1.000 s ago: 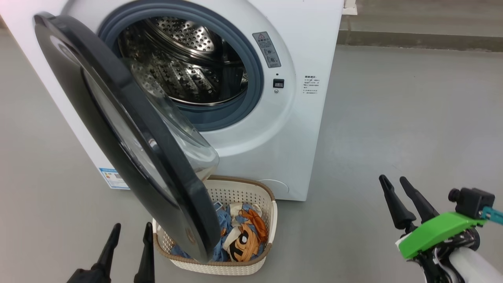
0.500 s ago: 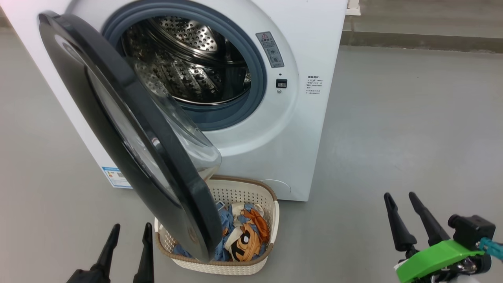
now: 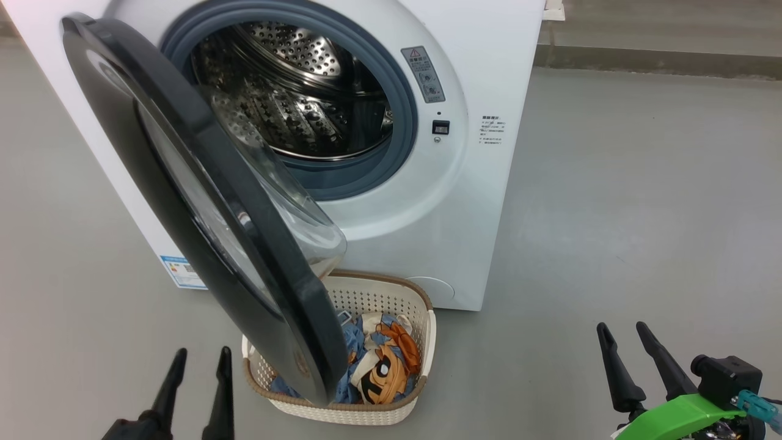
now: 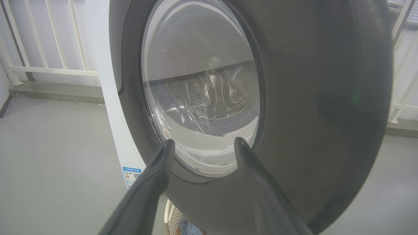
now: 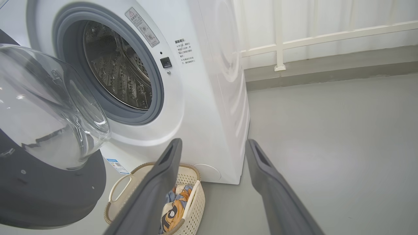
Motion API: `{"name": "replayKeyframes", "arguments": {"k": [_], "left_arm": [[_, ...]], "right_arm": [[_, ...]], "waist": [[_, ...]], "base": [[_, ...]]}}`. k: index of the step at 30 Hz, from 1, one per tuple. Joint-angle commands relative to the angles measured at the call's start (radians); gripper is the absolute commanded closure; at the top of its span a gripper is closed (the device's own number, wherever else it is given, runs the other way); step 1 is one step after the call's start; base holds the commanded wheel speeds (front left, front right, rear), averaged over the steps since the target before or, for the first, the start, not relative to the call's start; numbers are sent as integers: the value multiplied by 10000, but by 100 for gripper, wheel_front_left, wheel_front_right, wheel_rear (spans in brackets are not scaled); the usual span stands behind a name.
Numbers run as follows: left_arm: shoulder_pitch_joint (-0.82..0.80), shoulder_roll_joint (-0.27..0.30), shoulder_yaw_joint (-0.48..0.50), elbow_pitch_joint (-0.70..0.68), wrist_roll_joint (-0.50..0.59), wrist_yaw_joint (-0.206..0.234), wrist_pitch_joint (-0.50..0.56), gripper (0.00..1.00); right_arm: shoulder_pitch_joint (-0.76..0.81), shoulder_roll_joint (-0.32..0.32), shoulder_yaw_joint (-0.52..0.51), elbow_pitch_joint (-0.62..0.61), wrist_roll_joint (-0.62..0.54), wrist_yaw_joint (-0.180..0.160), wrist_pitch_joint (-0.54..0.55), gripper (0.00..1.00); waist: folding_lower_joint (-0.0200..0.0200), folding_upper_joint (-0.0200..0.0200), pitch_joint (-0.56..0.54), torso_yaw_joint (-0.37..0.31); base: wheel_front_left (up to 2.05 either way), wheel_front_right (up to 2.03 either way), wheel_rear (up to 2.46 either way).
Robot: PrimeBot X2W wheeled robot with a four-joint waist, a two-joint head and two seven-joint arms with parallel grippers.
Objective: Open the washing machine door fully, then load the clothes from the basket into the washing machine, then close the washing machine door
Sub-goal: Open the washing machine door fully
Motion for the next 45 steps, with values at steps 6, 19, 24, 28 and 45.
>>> {"name": "replayKeyframes", "arguments": {"k": [6, 19, 24, 28, 45], "left_arm": [[-358, 63, 541, -697, -291, -19, -65, 100], [-727, 63, -474, -4837, -1279, 470, -65, 100], [-836, 63, -2163, -5310, -1305, 475, -14, 100], [-1014, 63, -3330, -4858, -1599, 547, 134, 100], [-2162, 62, -4615, -887, -2927, 771, -8, 100]], "right_arm": [[-82, -58, 2, -312, -272, 46, -122, 0], [-7, -21, -76, -532, -577, 46, -122, 0], [4, 39, -156, -654, -817, 46, -122, 0], [-11, 118, -254, -745, -1038, 46, -122, 0], [-80, 241, -344, -932, -1440, 46, -122, 0]], "waist": [[0, 0, -27, 27], [0, 0, -111, -15], [0, 0, -102, -114], [0, 0, -58, -198], [0, 0, 151, -367]], "base": [[0, 0, 0], [0, 0, 0], [0, 0, 0], [0, 0, 0], [0, 0, 0]]}}
